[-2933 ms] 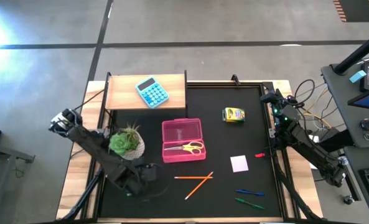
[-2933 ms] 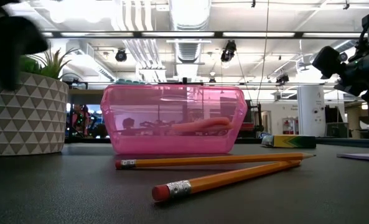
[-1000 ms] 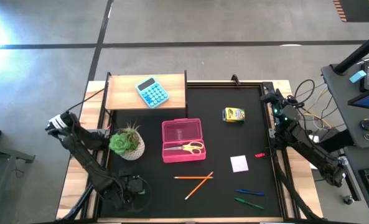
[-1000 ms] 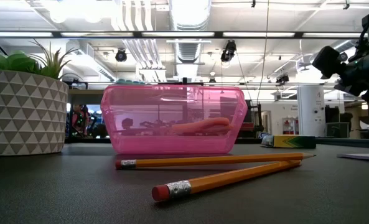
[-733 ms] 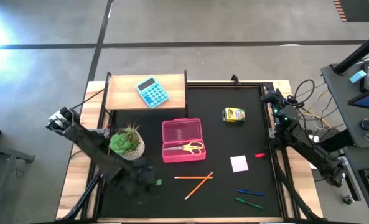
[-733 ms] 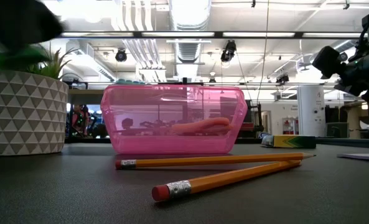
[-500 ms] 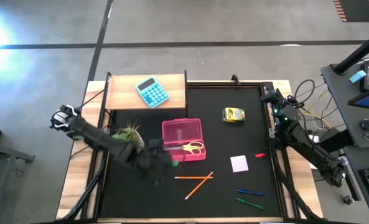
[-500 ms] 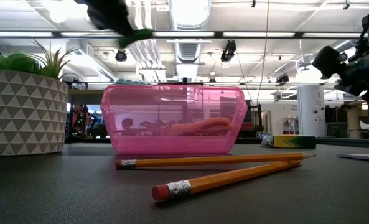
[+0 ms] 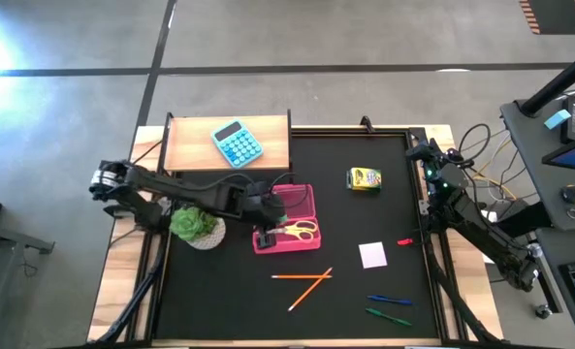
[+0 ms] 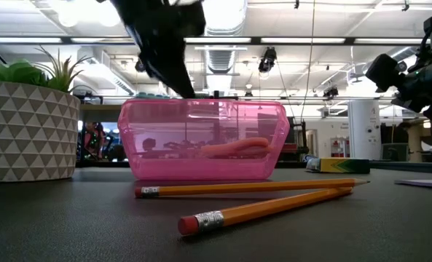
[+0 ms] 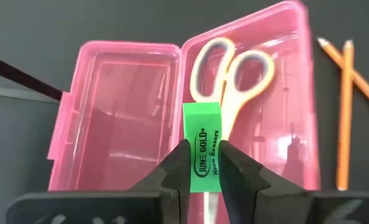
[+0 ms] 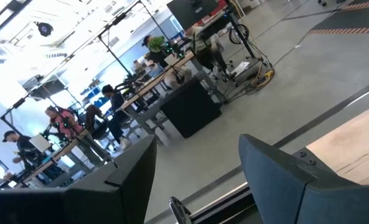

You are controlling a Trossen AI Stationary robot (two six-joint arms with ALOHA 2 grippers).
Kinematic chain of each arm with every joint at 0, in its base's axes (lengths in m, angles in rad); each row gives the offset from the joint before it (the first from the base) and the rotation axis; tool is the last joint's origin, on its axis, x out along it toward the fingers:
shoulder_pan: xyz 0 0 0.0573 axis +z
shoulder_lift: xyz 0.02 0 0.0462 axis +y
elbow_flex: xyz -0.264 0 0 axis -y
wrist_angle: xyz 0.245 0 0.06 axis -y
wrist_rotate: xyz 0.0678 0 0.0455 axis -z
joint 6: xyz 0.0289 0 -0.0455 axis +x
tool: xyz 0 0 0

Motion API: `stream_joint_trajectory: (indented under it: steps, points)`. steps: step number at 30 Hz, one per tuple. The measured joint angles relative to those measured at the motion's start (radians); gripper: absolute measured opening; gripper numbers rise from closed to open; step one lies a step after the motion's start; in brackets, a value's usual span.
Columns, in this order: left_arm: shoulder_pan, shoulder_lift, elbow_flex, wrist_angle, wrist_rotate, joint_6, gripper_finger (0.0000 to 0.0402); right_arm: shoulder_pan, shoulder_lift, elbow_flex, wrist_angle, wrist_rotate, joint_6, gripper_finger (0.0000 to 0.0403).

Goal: Pack school essentials
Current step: Put the green eraser into the pink box

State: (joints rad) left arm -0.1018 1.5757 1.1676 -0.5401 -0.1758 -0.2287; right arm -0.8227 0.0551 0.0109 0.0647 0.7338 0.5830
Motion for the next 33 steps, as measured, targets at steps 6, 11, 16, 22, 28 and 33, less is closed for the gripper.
stream_joint_trajectory:
  steps: [6, 11, 16, 22, 28, 33]
  points:
    - [0.004, 0.062, -0.030, -0.014, 0.071, -0.001, 0.0050, 0.000, 0.009, 0.000, 0.000, 0.000, 0.000, 0.0219]
    - [0.007, 0.087, -0.029, -0.017, 0.150, -0.001, 0.0050, 0.000, 0.011, 0.000, 0.000, 0.000, 0.000, 0.0219]
    - [0.005, 0.085, -0.029, -0.017, 0.200, -0.018, 0.0050, 0.000, 0.011, 0.000, 0.000, 0.000, 0.000, 0.0219]
    - [0.005, 0.077, -0.029, -0.018, 0.207, -0.086, 0.0050, 0.000, 0.013, 0.000, 0.000, 0.000, 0.000, 0.0219]
    - [0.005, 0.077, -0.029, -0.018, 0.226, -0.185, 0.0050, 0.000, 0.013, 0.000, 0.000, 0.000, 0.000, 0.0219]
    - [0.005, 0.077, -0.029, -0.017, 0.228, -0.255, 0.0063, 0.000, 0.013, 0.000, 0.012, 0.000, 0.000, 0.0219]
